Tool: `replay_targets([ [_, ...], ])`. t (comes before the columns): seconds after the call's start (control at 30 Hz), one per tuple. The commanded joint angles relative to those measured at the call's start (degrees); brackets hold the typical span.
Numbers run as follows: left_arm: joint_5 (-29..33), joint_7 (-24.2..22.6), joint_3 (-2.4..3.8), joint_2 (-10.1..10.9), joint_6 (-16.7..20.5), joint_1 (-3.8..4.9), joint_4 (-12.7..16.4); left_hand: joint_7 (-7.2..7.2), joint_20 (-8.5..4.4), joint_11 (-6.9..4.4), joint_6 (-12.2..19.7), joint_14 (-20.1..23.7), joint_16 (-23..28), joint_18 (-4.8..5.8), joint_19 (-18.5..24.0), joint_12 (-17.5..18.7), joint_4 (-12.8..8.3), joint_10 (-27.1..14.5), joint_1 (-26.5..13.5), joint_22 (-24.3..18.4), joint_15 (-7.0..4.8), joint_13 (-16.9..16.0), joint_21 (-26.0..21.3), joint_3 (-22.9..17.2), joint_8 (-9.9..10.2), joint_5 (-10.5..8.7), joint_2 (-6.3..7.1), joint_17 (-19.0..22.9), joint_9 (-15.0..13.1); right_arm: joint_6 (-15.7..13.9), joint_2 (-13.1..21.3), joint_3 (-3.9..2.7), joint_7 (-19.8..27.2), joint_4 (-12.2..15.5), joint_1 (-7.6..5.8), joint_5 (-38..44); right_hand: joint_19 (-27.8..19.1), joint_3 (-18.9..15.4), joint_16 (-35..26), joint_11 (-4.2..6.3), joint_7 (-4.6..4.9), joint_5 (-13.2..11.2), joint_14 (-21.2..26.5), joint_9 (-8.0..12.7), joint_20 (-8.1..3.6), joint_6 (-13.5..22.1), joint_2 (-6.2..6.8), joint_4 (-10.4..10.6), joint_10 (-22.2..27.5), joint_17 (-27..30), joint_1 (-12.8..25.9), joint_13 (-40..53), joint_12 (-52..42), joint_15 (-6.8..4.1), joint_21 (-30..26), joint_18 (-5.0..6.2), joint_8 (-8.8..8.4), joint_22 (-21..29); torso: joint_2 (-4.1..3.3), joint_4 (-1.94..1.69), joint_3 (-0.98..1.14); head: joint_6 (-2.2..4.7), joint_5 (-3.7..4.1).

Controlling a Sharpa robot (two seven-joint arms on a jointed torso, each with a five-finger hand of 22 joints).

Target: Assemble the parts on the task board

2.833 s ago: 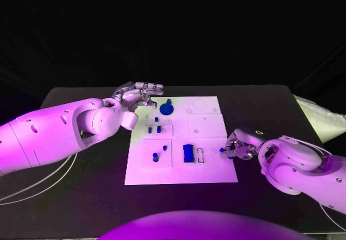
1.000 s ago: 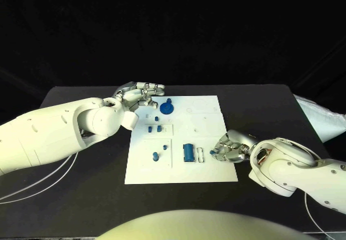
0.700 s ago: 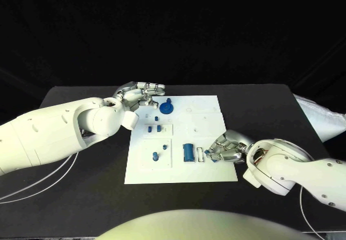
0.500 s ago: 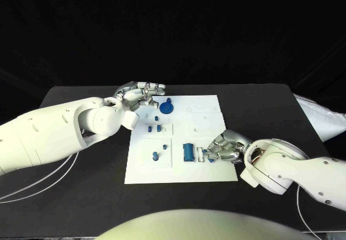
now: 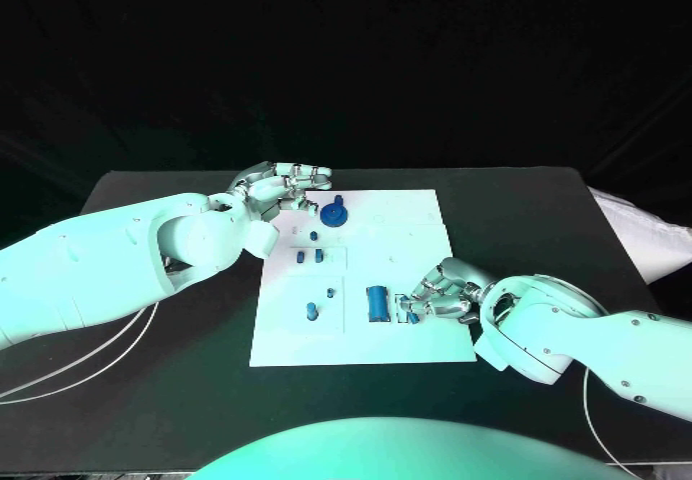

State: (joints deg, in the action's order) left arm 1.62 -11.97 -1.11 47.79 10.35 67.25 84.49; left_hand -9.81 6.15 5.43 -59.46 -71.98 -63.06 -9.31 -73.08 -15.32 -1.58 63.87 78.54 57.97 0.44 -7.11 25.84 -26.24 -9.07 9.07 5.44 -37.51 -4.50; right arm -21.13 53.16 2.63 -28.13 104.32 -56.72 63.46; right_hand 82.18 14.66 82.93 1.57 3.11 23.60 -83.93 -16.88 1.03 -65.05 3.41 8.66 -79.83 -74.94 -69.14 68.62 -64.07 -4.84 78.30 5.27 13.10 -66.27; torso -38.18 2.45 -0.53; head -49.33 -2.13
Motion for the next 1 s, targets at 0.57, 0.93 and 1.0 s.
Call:
replay_targets([
  [0.57, 0.1, -0.3, 0.03, -0.1, -1.4, 0.0, 0.1, 0.01, -0.11, -0.03, 0.2, 0.5, 0.3, -1.09, 0.3, -0.3, -0.4, -0.5, 0.0, -0.1, 0.04, -0.1, -0.2, -0.1, -0.3, 0.17, 0.22, 0.1, 0.0, 0.8, -1.6, -0.01, -4.2, -0.5, 0.0, 4.1, 0.5, -1.1, 0.5, 0.1, -0.46, -2.3, -4.3, -1.0, -0.26, -1.0, -0.31, 1.2, -1.0, -4.9, 2.4, 1.2, -1.3, -0.6, 0.4, -0.93, 0.67, -0.4, 0.0, 0.06, 0.02, -0.06, -0.12],
  [0.93, 0.1, 0.0, 0.02, -0.1, -1.7, 0.0, 0.1, -0.05, -0.1, 0.02, 0.3, 0.6, 0.3, -1.07, 0.3, -0.4, -0.4, -0.6, 0.0, -0.1, 0.07, -0.1, -0.2, -0.1, -0.3, 0.2, 0.24, 0.2, 0.1, 0.8, -2.0, -0.02, -3.8, -0.4, 0.0, 4.2, 0.7, -2.4, 0.7, 0.19, -0.56, -3.1, -4.3, -1.3, -0.32, -1.3, -0.11, 2.3, -1.5, -5.2, 4.3, 2.0, -2.0, -0.66, 0.6, -0.98, 0.97, -0.7, -0.02, 0.03, 0.0, -0.1, -0.22],
  [1.0, 0.1, 0.0, 0.02, -0.1, -1.7, 0.0, 0.1, -0.06, -0.1, 0.03, 0.3, 0.6, 0.3, -1.07, 0.3, -0.4, -0.5, -0.6, 0.0, -0.1, 0.08, -0.1, -0.2, -0.1, -0.3, 0.2, 0.24, 0.2, 0.1, 0.9, -2.0, -0.02, -3.8, -0.4, 0.0, 4.3, 0.7, -2.7, 0.6, 0.19, -0.56, -3.1, -4.3, -1.4, -0.33, -1.3, -0.03, 2.4, -1.5, -5.2, 4.6, 2.0, -2.0, -0.66, 0.6, -0.99, 0.99, -0.8, -0.01, 0.03, 0.0, -0.09, -0.24],
])
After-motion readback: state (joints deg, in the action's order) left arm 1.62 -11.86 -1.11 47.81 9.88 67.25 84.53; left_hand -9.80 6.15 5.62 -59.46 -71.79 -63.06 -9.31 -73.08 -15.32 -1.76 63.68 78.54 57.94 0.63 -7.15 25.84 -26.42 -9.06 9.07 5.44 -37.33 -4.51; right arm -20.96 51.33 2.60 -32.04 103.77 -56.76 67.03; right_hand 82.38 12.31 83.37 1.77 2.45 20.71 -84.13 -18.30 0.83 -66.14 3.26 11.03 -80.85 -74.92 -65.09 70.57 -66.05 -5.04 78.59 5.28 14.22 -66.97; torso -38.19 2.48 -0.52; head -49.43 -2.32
